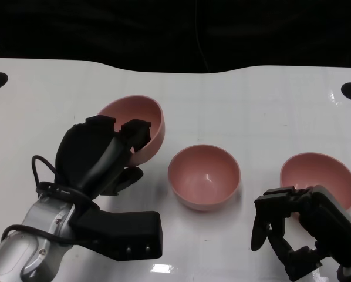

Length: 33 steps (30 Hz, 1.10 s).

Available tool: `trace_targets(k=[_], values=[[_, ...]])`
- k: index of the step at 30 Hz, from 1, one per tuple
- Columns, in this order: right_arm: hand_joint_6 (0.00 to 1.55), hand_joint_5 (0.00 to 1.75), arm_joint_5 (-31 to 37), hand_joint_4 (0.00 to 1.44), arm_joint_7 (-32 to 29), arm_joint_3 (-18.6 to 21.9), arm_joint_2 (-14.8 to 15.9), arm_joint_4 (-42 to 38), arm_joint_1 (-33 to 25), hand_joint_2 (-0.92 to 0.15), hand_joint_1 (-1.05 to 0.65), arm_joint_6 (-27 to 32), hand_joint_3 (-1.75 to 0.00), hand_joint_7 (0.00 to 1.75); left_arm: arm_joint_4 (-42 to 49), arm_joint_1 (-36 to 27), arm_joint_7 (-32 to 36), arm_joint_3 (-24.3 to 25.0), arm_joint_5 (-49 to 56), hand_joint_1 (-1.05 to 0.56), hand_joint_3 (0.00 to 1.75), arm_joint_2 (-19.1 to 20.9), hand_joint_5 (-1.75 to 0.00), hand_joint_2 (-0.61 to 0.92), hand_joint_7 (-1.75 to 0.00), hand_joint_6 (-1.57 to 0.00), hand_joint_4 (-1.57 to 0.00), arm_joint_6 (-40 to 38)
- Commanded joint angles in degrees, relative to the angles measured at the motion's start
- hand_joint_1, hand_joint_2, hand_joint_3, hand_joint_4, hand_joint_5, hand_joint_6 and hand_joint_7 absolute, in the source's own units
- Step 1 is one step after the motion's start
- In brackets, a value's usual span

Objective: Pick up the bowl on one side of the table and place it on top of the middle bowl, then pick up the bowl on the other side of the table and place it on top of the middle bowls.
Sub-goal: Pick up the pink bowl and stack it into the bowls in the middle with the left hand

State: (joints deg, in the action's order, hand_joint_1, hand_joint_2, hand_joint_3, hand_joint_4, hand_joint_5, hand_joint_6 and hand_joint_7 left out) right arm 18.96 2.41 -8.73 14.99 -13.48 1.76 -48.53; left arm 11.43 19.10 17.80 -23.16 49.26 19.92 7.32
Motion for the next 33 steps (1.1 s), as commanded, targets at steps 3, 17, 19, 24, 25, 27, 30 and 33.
trace_targets(k=[3,17,19,24,25,27,30,33], values=[[0.96,1.75,-0.8,0.99,-0.2,0.7,0.8,-0.1,0.1,-0.04,0.23,-0.5,-1.69,1.28,-1.8,0.2,-2.2,0.1,-2.6,-0.2,0.95,-0.7,-1.75,0.47,-1.6,-0.75,-0.87,2.9],[0.96,1.74,-1.8,0.99,0.1,1.0,1.4,-0.3,-0.1,-0.06,0.26,-1.0,-1.67,1.27,2.4,4.8,-6.1,-3.4,-1.2,-0.23,0.76,-5.2,-1.75,0.53,-1.07,-0.95,-0.86,4.5],[0.96,1.75,-2.0,0.99,0.2,0.9,1.5,-0.4,-0.2,-0.06,0.26,-1.0,-1.67,1.28,3.1,5.1,-5.8,-3.8,-1.3,-0.23,0.76,-5.5,-1.75,0.54,-1.14,-0.93,-0.86,4.9],[0.95,1.75,-1.9,0.98,0.3,0.9,1.6,-0.5,-0.1,-0.05,0.25,-0.9,-1.67,1.28,4.2,5.9,-7.3,-5.5,-0.7,-0.23,0.86,-6.3,-1.75,0.52,-1.36,-0.85,-0.86,5.0],[0.95,1.75,-2.0,0.98,0.3,0.9,1.5,-0.6,-0.1,-0.06,0.24,-1.1,-1.67,1.28,4.4,6.1,-7.9,-5.9,-0.6,-0.24,0.87,-6.4,-1.75,0.52,-1.37,-0.83,-0.86,5.0],[0.95,1.75,-2.0,0.98,0.3,0.9,1.5,-0.6,-0.1,-0.06,0.24,-1.1,-1.67,1.28,4.8,6.4,-8.7,-6.4,-0.8,-0.25,0.87,-6.6,-1.75,0.53,-1.39,-0.81,-0.85,4.9],[0.94,1.75,-2.3,0.98,0.7,0.8,1.6,-0.3,-0.2,-0.06,0.22,-0.8,-1.67,1.28,5.3,6.7,-9.1,-7.0,-0.5,-0.26,0.87,-6.9,-1.75,0.52,-1.41,-0.8,-0.84,4.7],[0.93,1.75,-1.9,0.98,0.5,0.9,1.5,-0.4,-0.1,-0.06,0.22,-1.0,-1.67,1.28,6.9,7.4,-8.7,-7.7,-0.3,-0.25,0.87,-7.7,-1.75,0.51,-1.43,-0.8,-0.84,4.7]])
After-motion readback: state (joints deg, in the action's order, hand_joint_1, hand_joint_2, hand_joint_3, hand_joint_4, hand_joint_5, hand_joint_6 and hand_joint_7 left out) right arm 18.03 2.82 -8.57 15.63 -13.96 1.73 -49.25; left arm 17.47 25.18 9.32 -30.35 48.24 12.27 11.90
